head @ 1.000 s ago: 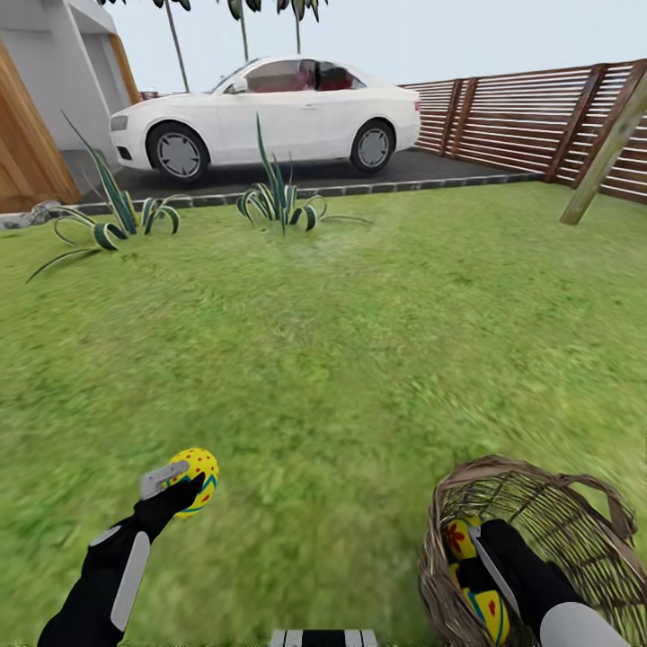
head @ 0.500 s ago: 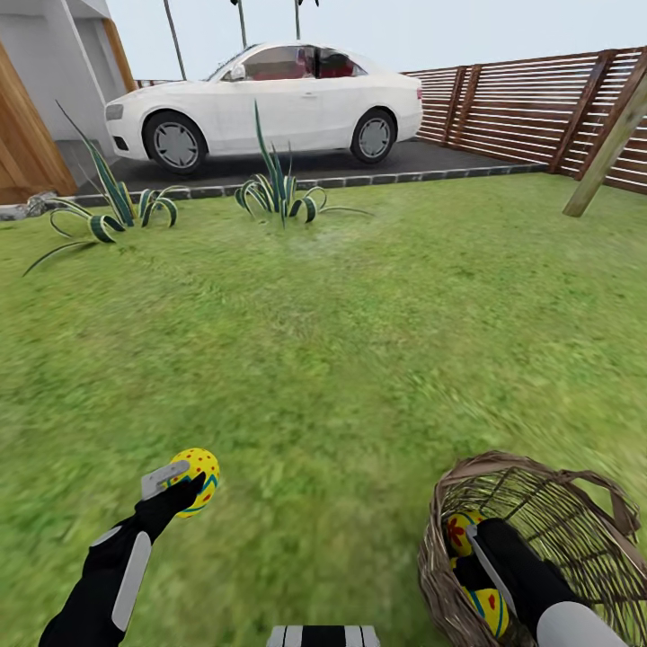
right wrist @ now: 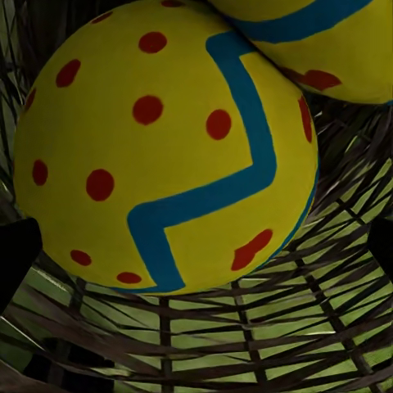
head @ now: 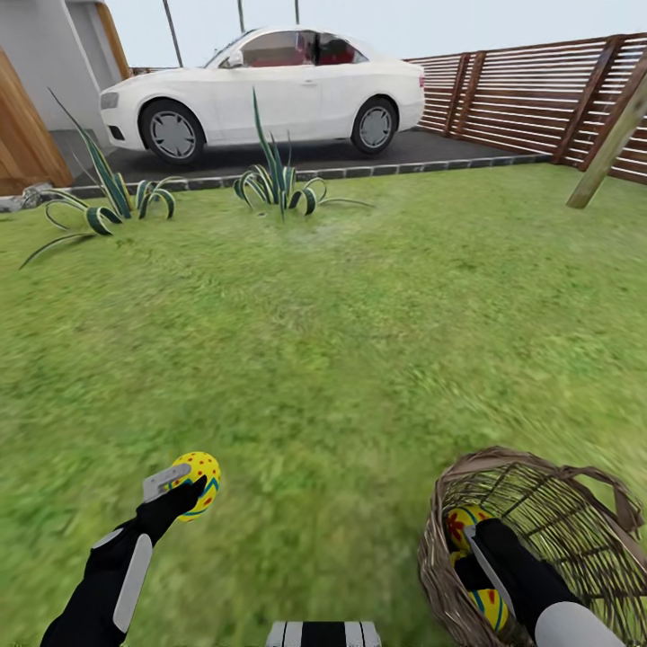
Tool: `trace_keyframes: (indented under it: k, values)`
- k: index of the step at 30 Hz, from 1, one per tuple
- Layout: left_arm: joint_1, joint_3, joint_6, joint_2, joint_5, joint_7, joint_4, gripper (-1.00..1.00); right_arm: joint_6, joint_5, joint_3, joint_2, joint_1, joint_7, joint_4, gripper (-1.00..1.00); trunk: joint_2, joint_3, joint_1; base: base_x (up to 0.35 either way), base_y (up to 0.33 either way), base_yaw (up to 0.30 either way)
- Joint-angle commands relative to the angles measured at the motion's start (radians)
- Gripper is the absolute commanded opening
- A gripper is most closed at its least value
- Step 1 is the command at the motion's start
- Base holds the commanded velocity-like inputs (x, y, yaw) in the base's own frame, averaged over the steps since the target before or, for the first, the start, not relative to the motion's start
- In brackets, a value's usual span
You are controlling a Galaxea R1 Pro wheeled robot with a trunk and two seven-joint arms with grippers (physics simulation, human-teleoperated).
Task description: Take the three Easter eggs out of the wicker basket on the lawn in the garden, then place them on the lawn next to a single tree (choose any tree) so that all three eggs are next to the same tree and none are left in the basket.
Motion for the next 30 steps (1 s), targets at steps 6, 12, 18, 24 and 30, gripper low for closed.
trace_keyframes:
  k: [6,12,18,24,30]
  values:
    - [-0.001,0.004,0.007,-0.001,0.005,-0.005,0.0,-1.0,0.006,0.004,0.005,-0.005,0.0,0.004,-0.007,1.0,-0.002,-0.024,0.002,0.0,0.0,0.0]
    - [-0.001,0.004,0.007,-0.003,0.004,-0.005,0.002,-1.0,0.006,0.014,0.007,0.001,0.0,0.004,-0.009,1.0,-0.002,-0.036,0.004,0.0,0.0,0.0]
    - [0.0,0.004,0.006,-0.005,0.004,-0.005,0.005,-1.0,0.006,0.015,0.008,0.023,0.0,0.004,-0.009,1.0,-0.002,-0.036,0.004,0.0,0.0,0.0]
    - [-0.001,0.002,0.006,-0.007,0.005,-0.005,0.03,-1.0,0.037,0.015,0.008,0.026,0.0,0.004,-0.031,1.0,-0.003,-0.04,0.004,0.0,0.0,0.0]
    - [0.0,0.002,-0.014,-0.009,0.004,-0.005,0.032,-1.0,0.041,0.015,0.008,0.026,0.0,0.004,-0.032,1.0,-0.004,-0.063,0.007,0.0,0.0,0.0]
